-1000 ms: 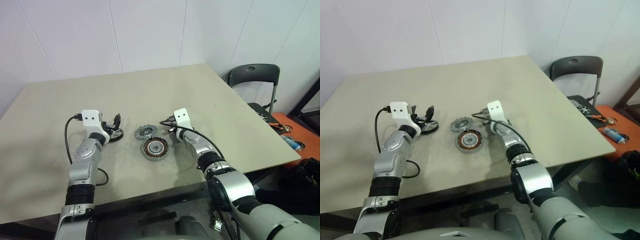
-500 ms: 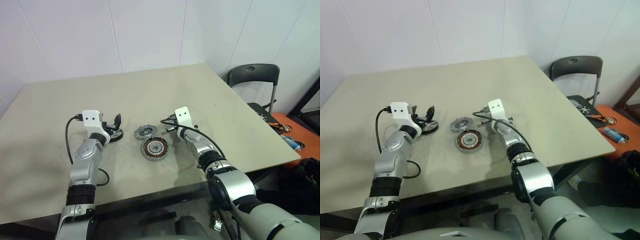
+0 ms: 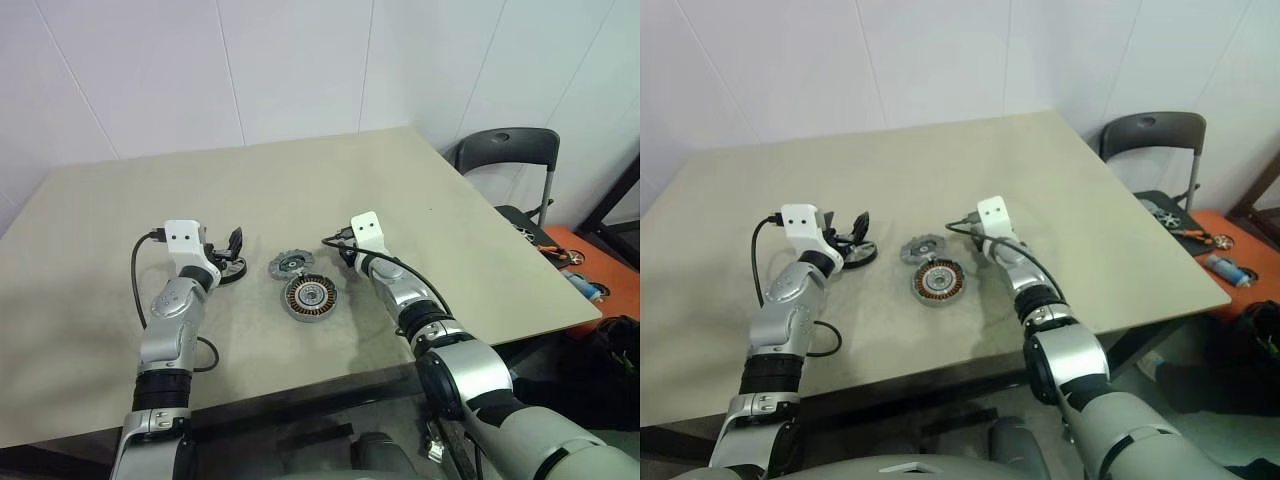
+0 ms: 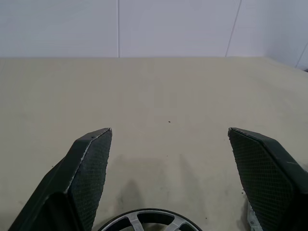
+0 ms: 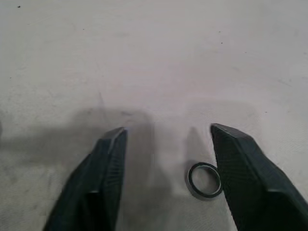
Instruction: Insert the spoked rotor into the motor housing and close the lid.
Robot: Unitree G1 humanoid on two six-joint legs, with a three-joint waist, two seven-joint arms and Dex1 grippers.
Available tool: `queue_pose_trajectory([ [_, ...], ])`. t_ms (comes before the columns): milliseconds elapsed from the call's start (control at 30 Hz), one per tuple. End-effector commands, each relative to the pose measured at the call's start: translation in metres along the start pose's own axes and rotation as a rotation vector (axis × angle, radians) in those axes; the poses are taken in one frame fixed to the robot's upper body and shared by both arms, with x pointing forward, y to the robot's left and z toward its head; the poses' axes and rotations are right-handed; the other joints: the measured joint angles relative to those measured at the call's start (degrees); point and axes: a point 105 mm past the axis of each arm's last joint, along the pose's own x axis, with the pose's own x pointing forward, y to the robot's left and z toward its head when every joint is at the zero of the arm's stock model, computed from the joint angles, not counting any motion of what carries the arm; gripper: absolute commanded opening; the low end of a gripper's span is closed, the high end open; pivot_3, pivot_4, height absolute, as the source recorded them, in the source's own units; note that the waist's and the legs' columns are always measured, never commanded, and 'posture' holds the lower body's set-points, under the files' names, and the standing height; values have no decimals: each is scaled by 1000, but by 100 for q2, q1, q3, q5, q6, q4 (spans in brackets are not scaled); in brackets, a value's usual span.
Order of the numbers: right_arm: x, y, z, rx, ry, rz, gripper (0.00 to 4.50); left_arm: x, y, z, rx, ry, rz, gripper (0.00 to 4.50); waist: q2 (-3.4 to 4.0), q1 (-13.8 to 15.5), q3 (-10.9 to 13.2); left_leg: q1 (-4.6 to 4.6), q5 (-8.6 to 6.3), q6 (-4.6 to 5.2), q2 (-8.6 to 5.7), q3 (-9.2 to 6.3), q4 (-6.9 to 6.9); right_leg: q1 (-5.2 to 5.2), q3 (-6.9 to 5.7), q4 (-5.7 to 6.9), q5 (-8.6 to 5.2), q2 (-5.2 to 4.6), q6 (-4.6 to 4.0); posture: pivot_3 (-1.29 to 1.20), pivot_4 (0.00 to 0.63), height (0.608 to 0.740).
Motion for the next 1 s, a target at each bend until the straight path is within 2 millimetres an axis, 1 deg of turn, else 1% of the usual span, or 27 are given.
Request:
queue_pose_trajectory([
  [33, 2, -9, 25, -16, -60, -39, 2665, 1, -3, 17, 11, -62, -11, 4110, 0, 1, 0, 0, 0, 0, 0, 0, 0, 0, 0, 0, 0, 0, 0, 0, 0, 740],
  [200, 0, -23, 16, 11, -34, -97, 2665, 1, -4, 16, 10, -63, -11, 4110, 0, 2, 0, 0, 0, 0, 0, 0, 0, 0, 0, -1, 0, 0, 0, 0, 0, 740],
  [300, -1, -33, 1, 134, 38, -134, 2665, 0, -4, 16, 10, -62, -10, 4110, 0, 2, 0, 0, 0, 0, 0, 0, 0, 0, 0, -1, 0, 0, 0, 0, 0, 740],
  [333, -1, -32, -1, 154, 47, -124, 2665, 0, -4, 16, 10, -62, -11, 4110, 0, 2, 0, 0, 0, 0, 0, 0, 0, 1, 0, -1, 0, 0, 0, 0, 0, 740],
  [400, 1, -16, 1, 135, 33, -47, 2665, 1, -4, 15, 11, -60, -13, 4110, 0, -2, -1, 0, 0, 0, 0, 0, 0, 2, 0, -1, 0, 0, 0, 0, 0, 740],
  [467, 2, -3, 3, 118, 24, -2, 2665, 1, -4, 15, 11, -59, -15, 4110, 1, -19, -1, 2, 0, 0, 0, 1, 0, 2, 0, 0, 0, 1, 0, 0, 0, 740],
  [667, 3, 11, 11, 100, 8, 46, 2665, 1, -5, 15, 15, -60, -21, 4110, 1, 0, 0, 2, 0, 0, 2, 0, 0, 2, 1, 0, 0, 3, 0, 0, 0, 740],
  [767, 3, 12, 10, 82, 9, 42, 2665, 1, -5, 14, 18, -58, -19, 4110, 1, 1, 0, 1, 0, 0, 1, -1, 0, 2, 0, 0, 0, 2, 0, 0, 0, 740],
  [933, 1, -6, -6, 97, 60, -22, 2665, 0, -4, 13, 22, -57, -17, 4110, 1, 4, 0, 2, 0, 0, 1, 0, 0, 2, 0, 0, 0, 3, 0, 0, 0, 740],
  [1000, 0, -9, -10, 92, 67, -26, 2665, -1, -3, 12, 23, -55, -16, 4110, 2, 13, -1, 2, 0, 0, 1, -1, 1, 4, -1, 0, 0, 2, 0, 0, 0, 740],
])
